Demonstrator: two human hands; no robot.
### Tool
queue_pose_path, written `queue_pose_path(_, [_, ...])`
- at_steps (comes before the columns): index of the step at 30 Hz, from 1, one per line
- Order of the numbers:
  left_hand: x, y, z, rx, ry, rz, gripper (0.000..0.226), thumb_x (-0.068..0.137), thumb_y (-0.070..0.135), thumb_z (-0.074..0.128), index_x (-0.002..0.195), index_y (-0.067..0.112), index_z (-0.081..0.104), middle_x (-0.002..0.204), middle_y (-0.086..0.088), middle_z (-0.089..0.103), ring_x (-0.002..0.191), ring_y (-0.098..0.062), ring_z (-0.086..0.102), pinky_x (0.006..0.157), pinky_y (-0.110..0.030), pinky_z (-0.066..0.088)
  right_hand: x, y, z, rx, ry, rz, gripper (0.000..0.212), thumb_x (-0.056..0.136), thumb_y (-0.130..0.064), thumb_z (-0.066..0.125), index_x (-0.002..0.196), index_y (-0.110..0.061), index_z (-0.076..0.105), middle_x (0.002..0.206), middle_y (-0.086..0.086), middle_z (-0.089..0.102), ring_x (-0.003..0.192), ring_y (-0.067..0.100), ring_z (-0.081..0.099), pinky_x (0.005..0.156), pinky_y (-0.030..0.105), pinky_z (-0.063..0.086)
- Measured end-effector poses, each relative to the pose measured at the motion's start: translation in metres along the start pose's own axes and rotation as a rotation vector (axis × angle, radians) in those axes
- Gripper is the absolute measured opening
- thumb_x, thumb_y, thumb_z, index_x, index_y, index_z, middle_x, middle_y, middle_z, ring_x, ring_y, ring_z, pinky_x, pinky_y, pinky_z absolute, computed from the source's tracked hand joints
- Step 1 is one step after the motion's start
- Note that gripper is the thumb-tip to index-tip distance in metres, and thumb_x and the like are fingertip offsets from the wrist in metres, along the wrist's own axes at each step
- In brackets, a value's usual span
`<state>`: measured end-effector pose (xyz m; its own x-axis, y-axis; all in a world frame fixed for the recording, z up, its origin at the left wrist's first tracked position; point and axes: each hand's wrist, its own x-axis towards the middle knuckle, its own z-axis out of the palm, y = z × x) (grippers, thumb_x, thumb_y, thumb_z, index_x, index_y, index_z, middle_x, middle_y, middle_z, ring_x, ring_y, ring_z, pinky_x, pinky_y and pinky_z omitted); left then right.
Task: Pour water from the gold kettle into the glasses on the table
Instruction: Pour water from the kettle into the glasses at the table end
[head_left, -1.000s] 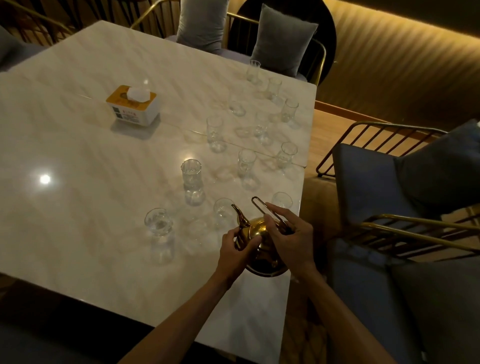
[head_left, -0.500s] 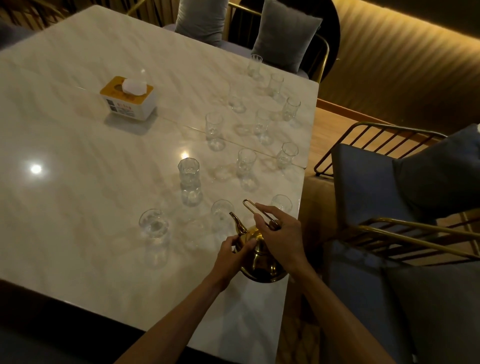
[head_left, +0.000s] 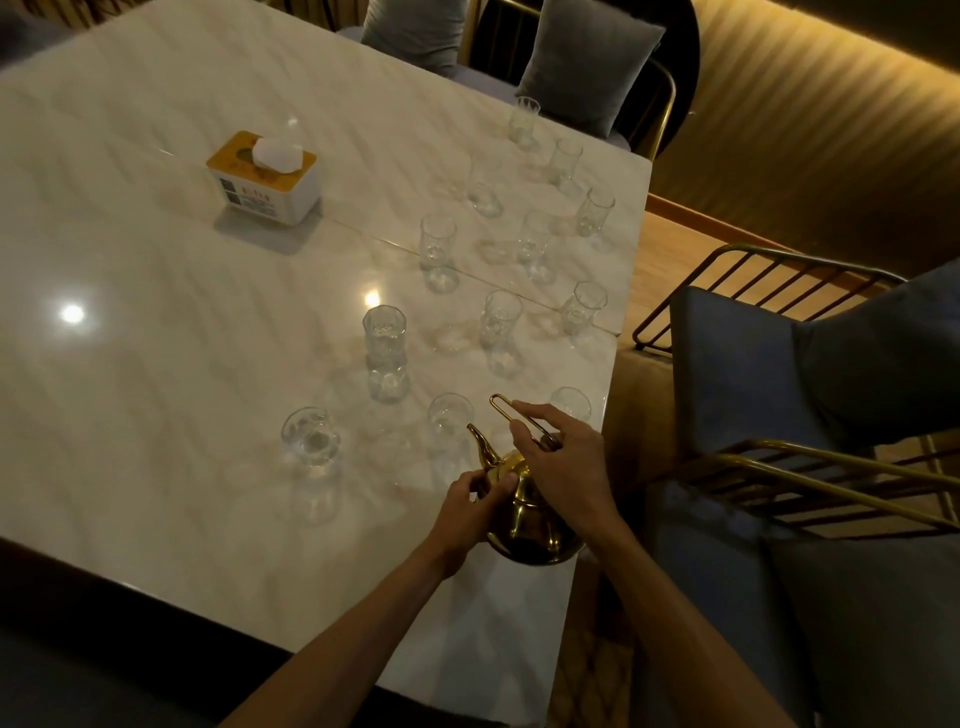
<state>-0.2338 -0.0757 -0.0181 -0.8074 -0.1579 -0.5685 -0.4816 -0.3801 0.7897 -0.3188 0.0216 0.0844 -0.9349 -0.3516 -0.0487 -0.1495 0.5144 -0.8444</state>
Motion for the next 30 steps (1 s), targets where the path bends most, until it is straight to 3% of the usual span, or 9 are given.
queue_pose_path(3, [-0.001, -0.001, 0.000, -0.003, -0.001, -0.021, 0.070, 0.074, 0.066, 0.067, 0.126, 0.023, 0.048, 0.127, -0.002, 0.060, 0.109, -0.022, 0.067, 0.083, -0.039, 0.061, 0.000, 0.000, 0.000, -0.022, -0.008, 0.010, 0.030, 0.094, -0.029, 0.069, 0.123, -0.036, 0.070, 0.104, -0.030, 0.064, 0.084, -0.004, 0.066, 0.072, 0.008, 0.051])
queue_pose_path(7, [-0.004, 0.002, 0.000, -0.009, -0.013, -0.021, 0.070, 0.076, 0.066, 0.066, 0.127, 0.022, 0.048, 0.125, -0.001, 0.061, 0.107, -0.019, 0.067, 0.074, -0.031, 0.060, 0.002, 0.000, 0.001, -0.020, -0.010, 0.017, 0.029, 0.094, -0.032, 0.068, 0.122, -0.039, 0.069, 0.110, -0.015, 0.072, 0.076, 0.003, 0.066, 0.071, 0.018, 0.055])
queue_pose_path(10, [-0.007, 0.005, 0.000, -0.011, -0.014, -0.017, 0.063, 0.080, 0.064, 0.065, 0.124, 0.022, 0.049, 0.124, -0.002, 0.062, 0.104, -0.018, 0.069, 0.071, -0.028, 0.059, 0.002, -0.002, 0.001, -0.022, -0.013, 0.019, 0.028, 0.094, -0.032, 0.068, 0.121, -0.040, 0.070, 0.110, -0.014, 0.073, 0.076, 0.001, 0.066, 0.070, 0.015, 0.053])
queue_pose_path(13, [-0.008, 0.006, 0.000, -0.009, -0.010, -0.016, 0.070, 0.076, 0.068, 0.066, 0.126, 0.022, 0.049, 0.125, -0.003, 0.062, 0.106, -0.021, 0.069, 0.073, -0.031, 0.061, 0.003, -0.004, 0.000, -0.027, -0.018, 0.020, 0.028, 0.095, -0.031, 0.068, 0.122, -0.038, 0.070, 0.107, -0.013, 0.073, 0.076, -0.003, 0.065, 0.070, 0.014, 0.051])
queue_pose_path(17, [-0.010, 0.009, 0.002, -0.007, -0.015, -0.002, 0.070, 0.080, 0.067, 0.064, 0.129, 0.020, 0.048, 0.124, -0.002, 0.062, 0.102, -0.016, 0.069, 0.066, -0.024, 0.058, 0.004, -0.005, -0.002, -0.033, -0.024, 0.020, 0.028, 0.095, -0.032, 0.068, 0.122, -0.037, 0.070, 0.112, -0.014, 0.072, 0.084, -0.003, 0.068, 0.076, 0.015, 0.055])
queue_pose_path(21, [-0.012, 0.011, 0.003, -0.004, -0.027, -0.001, 0.071, 0.079, 0.062, 0.061, 0.133, 0.017, 0.046, 0.124, -0.001, 0.062, 0.101, -0.013, 0.068, 0.063, -0.021, 0.057, 0.005, -0.007, -0.002, -0.048, -0.020, 0.028, 0.027, 0.094, -0.033, 0.069, 0.121, -0.038, 0.070, 0.106, -0.011, 0.074, 0.076, -0.002, 0.067, 0.072, 0.021, 0.058])
queue_pose_path(24, [-0.014, 0.013, 0.005, -0.007, -0.030, 0.000, 0.068, 0.080, 0.060, 0.060, 0.132, 0.017, 0.046, 0.122, -0.001, 0.063, 0.100, -0.012, 0.068, 0.063, -0.021, 0.058, 0.005, -0.009, -0.004, -0.057, -0.029, 0.032, 0.027, 0.095, -0.032, 0.068, 0.121, -0.037, 0.070, 0.094, -0.011, 0.071, 0.063, -0.008, 0.062, 0.060, 0.012, 0.048])
queue_pose_path(30, [-0.017, 0.014, 0.005, -0.016, -0.032, 0.005, 0.069, 0.082, 0.059, 0.060, 0.134, 0.015, 0.046, 0.122, -0.001, 0.063, 0.099, -0.011, 0.069, 0.061, -0.019, 0.057, 0.005, -0.011, -0.005, -0.072, -0.039, 0.032, 0.026, 0.094, -0.035, 0.069, 0.120, -0.040, 0.070, 0.108, -0.007, 0.074, 0.072, -0.002, 0.065, 0.067, 0.014, 0.052])
